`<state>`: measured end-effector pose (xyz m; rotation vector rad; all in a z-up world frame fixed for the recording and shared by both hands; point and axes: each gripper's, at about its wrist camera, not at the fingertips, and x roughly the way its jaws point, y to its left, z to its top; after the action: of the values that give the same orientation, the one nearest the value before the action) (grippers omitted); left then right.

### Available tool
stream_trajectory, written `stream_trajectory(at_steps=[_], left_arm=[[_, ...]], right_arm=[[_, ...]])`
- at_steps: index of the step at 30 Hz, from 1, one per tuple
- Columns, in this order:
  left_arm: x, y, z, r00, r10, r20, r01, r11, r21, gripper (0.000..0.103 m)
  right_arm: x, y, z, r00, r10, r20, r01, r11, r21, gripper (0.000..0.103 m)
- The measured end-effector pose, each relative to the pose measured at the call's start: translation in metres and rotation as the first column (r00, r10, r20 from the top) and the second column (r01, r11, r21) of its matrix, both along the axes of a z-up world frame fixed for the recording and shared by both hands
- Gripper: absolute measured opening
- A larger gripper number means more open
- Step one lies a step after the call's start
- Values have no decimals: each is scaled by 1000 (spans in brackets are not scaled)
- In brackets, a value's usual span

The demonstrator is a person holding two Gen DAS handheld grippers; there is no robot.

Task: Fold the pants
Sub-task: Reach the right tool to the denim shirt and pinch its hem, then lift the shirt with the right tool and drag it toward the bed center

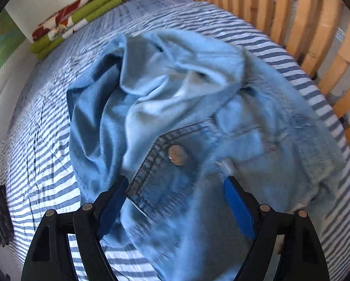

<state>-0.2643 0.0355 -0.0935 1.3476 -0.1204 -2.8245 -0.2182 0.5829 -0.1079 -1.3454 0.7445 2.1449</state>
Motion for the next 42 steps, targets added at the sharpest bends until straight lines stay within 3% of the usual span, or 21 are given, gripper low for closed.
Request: stream_trajectory(at_steps=[6, 11, 15, 16, 18, 21, 25, 30, 34, 37, 39, 42], left_arm=[[-3, 9, -10, 1000, -10, 16, 10, 1000, 8, 102], [-2, 27, -14, 999, -46, 25, 46, 999, -3, 102], [1, 33, -11, 999, -47, 18, 47, 999, -5, 102], [1, 32, -10, 999, -44, 16, 44, 999, -7, 102], [3, 28, -6, 999, -35, 13, 35, 999, -10, 102], [7, 18, -1, 1000, -18, 3, 18, 1000, -14, 102], [12, -2, 5, 1000, 7, -8, -7, 1000, -1, 102], [23, -28, 12, 999, 32, -25, -31, 999, 33, 102], [35, -55, 19, 997, 58, -43, -55, 996, 68, 102], [47, -81, 24, 995, 83, -60, -78, 993, 84, 102], [55, -103, 27, 991, 112, -69, -105, 990, 96, 102], [67, -144, 29, 982, 174, -76, -164, 979, 121, 102]], right_arm=[[61, 57, -1, 980, -175, 96, 168, 982, 82, 80], [90, 98, -24, 962, -260, 83, 263, 964, -31, 80], [82, 111, -43, 957, -285, 55, 289, 951, -110, 78], [78, 110, -42, 957, -287, 49, 290, 954, -77, 74], [68, 105, -35, 963, -261, 61, 262, 965, -3, 34], [61, 94, -10, 974, -224, 10, 223, 973, 62, 16], [60, 58, 58, 984, -122, -130, 148, 964, 220, 15], [37, -23, 146, 963, 127, -239, -40, 940, 338, 12], [10, -110, 196, 895, 343, -285, -208, 887, 412, 12], [-13, -187, 220, 794, 505, -337, -359, 838, 410, 8], [-23, -247, 235, 726, 597, -342, -442, 785, 433, 8], [-51, -325, 233, 665, 666, -339, -547, 743, 386, 8]])
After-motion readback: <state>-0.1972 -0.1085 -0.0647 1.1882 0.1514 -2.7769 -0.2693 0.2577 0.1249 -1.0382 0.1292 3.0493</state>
